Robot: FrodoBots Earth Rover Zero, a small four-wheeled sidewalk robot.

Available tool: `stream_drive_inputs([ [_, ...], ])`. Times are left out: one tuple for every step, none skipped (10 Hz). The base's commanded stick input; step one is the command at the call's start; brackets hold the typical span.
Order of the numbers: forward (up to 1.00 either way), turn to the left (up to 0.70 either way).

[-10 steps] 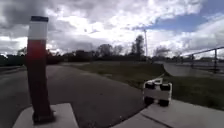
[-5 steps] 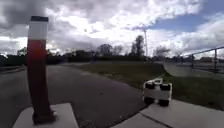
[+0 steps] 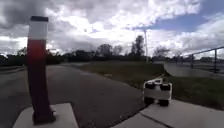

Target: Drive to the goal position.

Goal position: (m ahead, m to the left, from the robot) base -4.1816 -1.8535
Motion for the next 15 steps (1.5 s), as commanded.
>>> stream_drive_inputs([
  [0.06, 0.0],
  [0.06, 0.0],
  [0.06, 0.0],
  [0.06, 0.0],
  [0.06, 0.0],
  [0.06, 0.0],
  [0.06, 0.0],
  [0.06, 0.0],
  [0.06, 0.0],
  [0.06, 0.0],
  [0.06, 0.0],
  [0.06, 0.0],
  [0.06, 0.0],
  [0.06, 0.0],
  [0.06, 0.0],
])
